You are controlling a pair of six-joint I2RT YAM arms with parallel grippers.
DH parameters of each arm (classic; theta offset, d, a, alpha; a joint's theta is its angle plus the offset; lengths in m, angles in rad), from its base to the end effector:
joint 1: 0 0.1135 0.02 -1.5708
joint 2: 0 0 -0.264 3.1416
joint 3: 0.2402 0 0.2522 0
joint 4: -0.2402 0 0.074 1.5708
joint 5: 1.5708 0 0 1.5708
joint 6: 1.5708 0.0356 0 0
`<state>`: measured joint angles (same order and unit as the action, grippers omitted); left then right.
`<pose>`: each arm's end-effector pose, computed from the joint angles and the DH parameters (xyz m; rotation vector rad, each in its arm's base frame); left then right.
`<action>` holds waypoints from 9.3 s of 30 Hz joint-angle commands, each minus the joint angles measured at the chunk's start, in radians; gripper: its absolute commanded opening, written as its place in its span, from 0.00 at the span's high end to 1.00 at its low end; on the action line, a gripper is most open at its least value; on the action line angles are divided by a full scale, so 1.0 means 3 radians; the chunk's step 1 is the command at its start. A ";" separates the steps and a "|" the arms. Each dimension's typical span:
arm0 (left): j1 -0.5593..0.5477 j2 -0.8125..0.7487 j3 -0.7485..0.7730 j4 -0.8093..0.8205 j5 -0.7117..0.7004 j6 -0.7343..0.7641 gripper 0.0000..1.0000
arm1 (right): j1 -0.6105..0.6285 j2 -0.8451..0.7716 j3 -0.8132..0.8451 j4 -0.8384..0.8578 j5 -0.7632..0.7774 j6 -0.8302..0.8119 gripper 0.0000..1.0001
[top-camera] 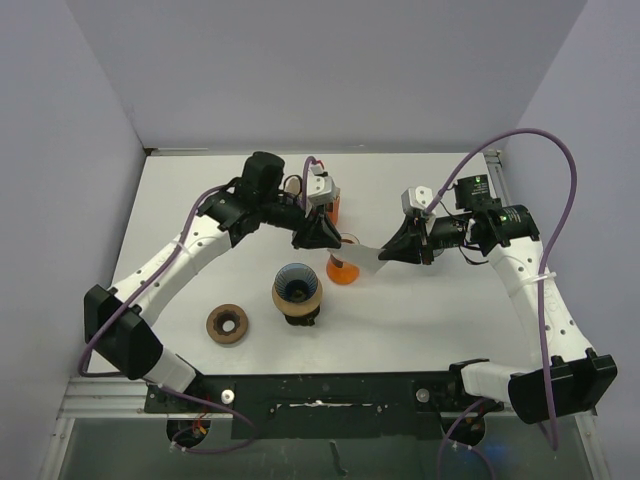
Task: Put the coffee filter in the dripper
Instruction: Place the coffee filter in the coffee dripper.
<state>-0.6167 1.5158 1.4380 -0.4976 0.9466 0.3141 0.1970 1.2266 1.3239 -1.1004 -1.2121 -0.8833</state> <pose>0.2557 -0.2167 0.3663 1.4063 1.5502 -1.1860 0.2047 0.0748 0.3726 -1.3721 1.5038 1.1064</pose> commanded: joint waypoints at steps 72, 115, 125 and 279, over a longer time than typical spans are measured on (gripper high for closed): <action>0.0062 -0.0277 -0.0135 0.0068 -0.0138 -0.0147 0.55 | 0.0496 0.0504 0.0425 -0.0126 0.0471 -0.0241 1.00; -0.0069 -0.0180 -0.0154 0.0063 -0.0307 -0.0058 0.64 | 0.0534 0.0519 0.0464 -0.0050 0.0441 -0.0044 1.00; -0.0077 -0.0185 -0.0172 0.0173 -0.0488 -0.0118 0.65 | 0.0537 0.0532 0.0438 -0.0039 0.0425 -0.0032 1.00; 0.0003 -0.0083 0.0178 -0.0417 -0.0885 0.0190 1.00 | 0.0523 0.0040 0.0478 0.0538 0.0833 0.0127 0.33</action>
<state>-0.6258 1.5421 1.4425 -0.5510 0.7921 0.3267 0.3305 1.2964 1.4246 -1.0592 -1.0100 -0.8680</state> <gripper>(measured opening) 0.010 0.660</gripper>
